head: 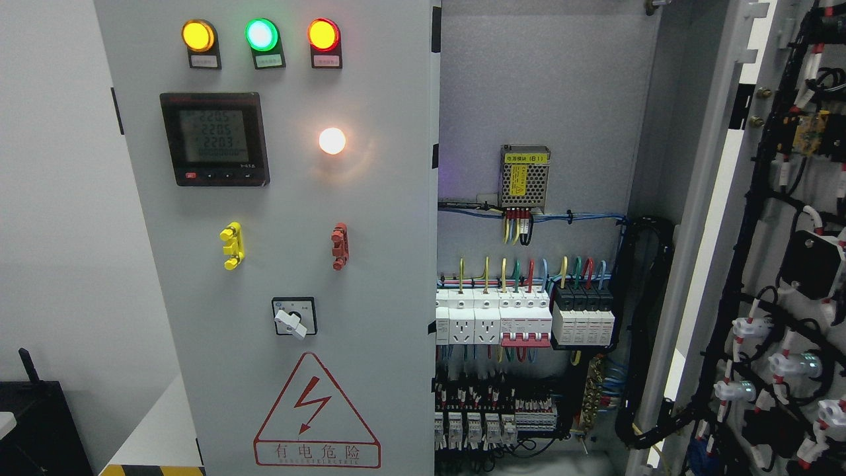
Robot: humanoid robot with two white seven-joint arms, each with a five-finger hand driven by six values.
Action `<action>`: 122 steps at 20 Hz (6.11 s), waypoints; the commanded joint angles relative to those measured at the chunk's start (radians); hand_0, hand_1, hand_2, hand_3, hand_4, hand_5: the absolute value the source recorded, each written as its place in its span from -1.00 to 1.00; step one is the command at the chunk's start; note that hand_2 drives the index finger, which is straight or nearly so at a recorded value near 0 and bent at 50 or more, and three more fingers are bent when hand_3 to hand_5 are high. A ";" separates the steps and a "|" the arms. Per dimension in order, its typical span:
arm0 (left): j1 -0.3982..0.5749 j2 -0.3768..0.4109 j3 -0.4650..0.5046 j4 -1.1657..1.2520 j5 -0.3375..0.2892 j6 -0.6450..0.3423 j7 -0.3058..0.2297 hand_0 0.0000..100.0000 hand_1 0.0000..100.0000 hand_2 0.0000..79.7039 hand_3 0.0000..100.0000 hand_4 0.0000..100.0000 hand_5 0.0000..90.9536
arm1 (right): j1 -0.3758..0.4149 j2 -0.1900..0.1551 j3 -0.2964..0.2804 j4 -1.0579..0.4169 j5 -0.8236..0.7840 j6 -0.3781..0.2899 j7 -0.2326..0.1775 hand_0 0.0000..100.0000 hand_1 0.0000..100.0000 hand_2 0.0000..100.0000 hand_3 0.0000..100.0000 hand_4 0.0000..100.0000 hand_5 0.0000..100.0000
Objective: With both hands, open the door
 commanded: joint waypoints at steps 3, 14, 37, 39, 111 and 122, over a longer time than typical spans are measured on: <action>0.302 0.057 0.165 0.025 -0.162 -0.007 0.002 -0.76 -0.22 -1.00 -1.00 -1.00 -1.00 | 0.000 0.000 0.000 0.000 0.000 -0.001 0.000 -0.76 -0.22 -1.00 -1.00 -1.00 -1.00; 0.662 -0.007 0.155 0.175 -0.397 -0.157 0.002 -0.76 -0.22 -1.00 -1.00 -1.00 -1.00 | 0.000 0.000 0.000 0.000 0.000 -0.001 0.000 -0.76 -0.22 -1.00 -1.00 -1.00 -1.00; 0.359 -0.901 0.118 1.496 -1.147 -0.540 0.028 -0.76 -0.22 -1.00 -1.00 -1.00 -1.00 | 0.000 0.000 0.000 0.000 0.000 -0.001 0.000 -0.76 -0.22 -1.00 -1.00 -1.00 -1.00; 0.344 -0.955 0.116 1.544 -1.147 -0.551 0.069 -0.76 -0.22 -1.00 -1.00 -1.00 -1.00 | 0.000 0.000 0.000 0.000 0.000 -0.001 0.000 -0.76 -0.22 -1.00 -1.00 -1.00 -1.00; 0.195 -1.102 0.670 1.599 -1.417 -0.553 0.092 -0.76 -0.22 -1.00 -1.00 -1.00 -1.00 | 0.535 -0.225 0.106 -1.433 -0.003 -0.438 -0.003 -0.76 -0.22 -1.00 -1.00 -1.00 -1.00; 0.196 -1.102 0.670 1.633 -1.416 -0.553 0.091 -0.76 -0.22 -1.00 -1.00 -1.00 -1.00 | 0.535 -0.210 0.089 -1.548 -0.011 -0.567 -0.003 -0.76 -0.22 -1.00 -1.00 -1.00 -1.00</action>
